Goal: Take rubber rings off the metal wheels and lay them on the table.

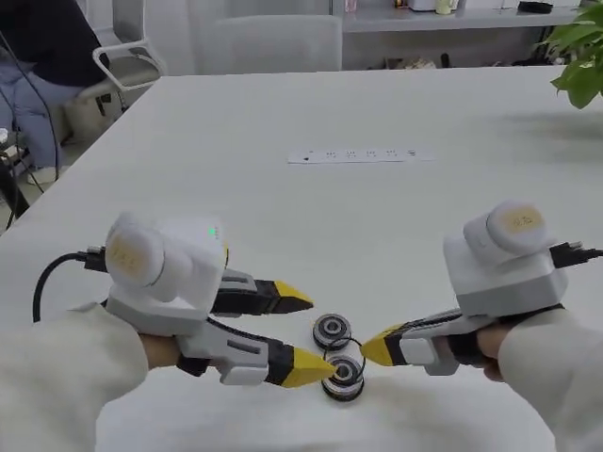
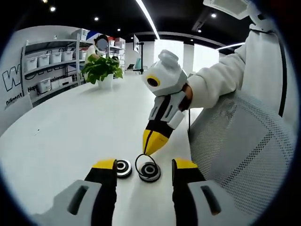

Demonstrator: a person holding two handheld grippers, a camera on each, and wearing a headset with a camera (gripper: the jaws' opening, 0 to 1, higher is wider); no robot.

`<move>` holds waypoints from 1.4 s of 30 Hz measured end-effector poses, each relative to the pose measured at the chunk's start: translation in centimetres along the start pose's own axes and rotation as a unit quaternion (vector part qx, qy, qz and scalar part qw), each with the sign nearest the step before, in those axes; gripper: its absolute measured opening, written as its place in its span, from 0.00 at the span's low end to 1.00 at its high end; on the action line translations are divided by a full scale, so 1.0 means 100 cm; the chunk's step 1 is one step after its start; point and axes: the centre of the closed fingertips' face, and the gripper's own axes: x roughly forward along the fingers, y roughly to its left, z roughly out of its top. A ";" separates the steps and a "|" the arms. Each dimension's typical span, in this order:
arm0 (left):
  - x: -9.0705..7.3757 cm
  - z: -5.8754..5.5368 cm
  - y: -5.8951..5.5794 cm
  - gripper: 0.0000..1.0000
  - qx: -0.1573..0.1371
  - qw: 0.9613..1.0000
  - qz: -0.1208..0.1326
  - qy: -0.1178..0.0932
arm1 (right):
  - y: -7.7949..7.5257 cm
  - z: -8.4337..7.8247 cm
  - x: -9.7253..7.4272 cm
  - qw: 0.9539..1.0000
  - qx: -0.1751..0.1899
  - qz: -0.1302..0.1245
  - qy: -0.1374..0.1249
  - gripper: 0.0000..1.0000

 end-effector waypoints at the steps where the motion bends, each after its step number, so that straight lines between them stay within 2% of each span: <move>1: -0.002 0.001 -0.001 0.44 0.000 1.000 0.001 -0.001 | 0.000 0.000 0.000 1.000 -0.001 0.000 -0.001 0.00; 6: -0.014 0.004 0.001 0.52 0.006 1.000 0.012 0.002 | 0.000 0.002 -0.001 1.000 -0.002 0.000 -0.002 0.00; 10: -0.026 0.008 0.005 0.58 -0.002 1.000 0.028 -0.012 | 0.000 0.004 -0.002 1.000 -0.004 -0.001 -0.006 0.00; 13: -0.036 0.008 0.008 0.59 -0.014 0.999 0.037 -0.023 | 0.000 0.006 -0.003 1.000 -0.003 -0.002 -0.011 0.00; 21: -0.057 0.000 0.011 0.66 -0.039 0.997 0.064 -0.031 | -0.001 0.009 -0.005 1.000 0.009 0.001 -0.021 0.00; 27: -0.066 -0.015 0.003 0.75 -0.056 0.996 0.066 -0.021 | 0.001 0.011 -0.006 1.000 0.011 0.003 -0.025 0.00; 30: -0.071 -0.022 0.001 0.75 -0.067 0.995 0.068 -0.022 | 0.002 0.012 -0.006 1.000 0.012 0.006 -0.027 0.00; 34: -0.080 -0.027 0.006 0.76 -0.074 0.993 0.087 -0.032 | 0.003 0.013 -0.007 1.000 0.012 0.006 -0.028 0.00; 38: -0.089 -0.039 0.008 0.80 -0.104 0.988 0.102 -0.050 | 0.003 0.014 -0.007 0.999 0.015 0.007 -0.031 0.00; 40: -0.089 -0.048 0.004 0.81 -0.113 0.987 0.102 -0.046 | 0.003 0.014 -0.008 0.999 0.016 0.007 -0.032 0.00; 42: -0.086 -0.056 0.001 0.81 -0.115 0.988 0.095 -0.028 | 0.003 0.014 -0.007 0.999 0.018 0.008 -0.032 0.00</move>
